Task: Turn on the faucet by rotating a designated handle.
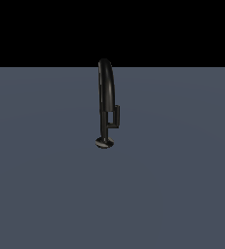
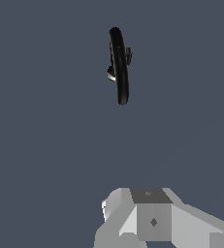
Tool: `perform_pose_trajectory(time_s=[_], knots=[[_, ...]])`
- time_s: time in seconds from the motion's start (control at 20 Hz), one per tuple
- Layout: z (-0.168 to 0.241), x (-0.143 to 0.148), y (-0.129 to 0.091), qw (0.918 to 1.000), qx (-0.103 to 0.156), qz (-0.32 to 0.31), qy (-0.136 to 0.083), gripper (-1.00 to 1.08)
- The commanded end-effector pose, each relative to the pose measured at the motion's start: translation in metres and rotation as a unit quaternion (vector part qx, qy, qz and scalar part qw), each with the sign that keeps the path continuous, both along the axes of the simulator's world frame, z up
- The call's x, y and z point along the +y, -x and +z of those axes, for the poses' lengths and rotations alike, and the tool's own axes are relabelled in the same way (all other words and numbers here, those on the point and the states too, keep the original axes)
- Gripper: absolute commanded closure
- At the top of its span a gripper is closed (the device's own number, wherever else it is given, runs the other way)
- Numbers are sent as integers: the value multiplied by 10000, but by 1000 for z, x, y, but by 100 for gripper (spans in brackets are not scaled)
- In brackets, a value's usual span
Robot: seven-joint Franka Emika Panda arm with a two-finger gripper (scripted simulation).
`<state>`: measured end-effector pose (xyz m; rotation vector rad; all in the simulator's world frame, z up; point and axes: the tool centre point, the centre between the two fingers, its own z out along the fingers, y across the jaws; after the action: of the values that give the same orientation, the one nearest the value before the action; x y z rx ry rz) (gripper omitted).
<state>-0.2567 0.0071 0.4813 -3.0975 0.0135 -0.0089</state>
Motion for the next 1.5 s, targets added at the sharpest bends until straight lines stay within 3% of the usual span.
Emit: perform_pose_trajectory(time_s=[0.0,0.65,1.05,1.45], knots=[[0,0,0,10000,0,0,0,108],[-4,3,-22,9990,289,-242,-227,108],[-13,5,-59,9931,767,-644,-604,108],[-28,4,-103,9785,1352,-1133,-1067,108]])
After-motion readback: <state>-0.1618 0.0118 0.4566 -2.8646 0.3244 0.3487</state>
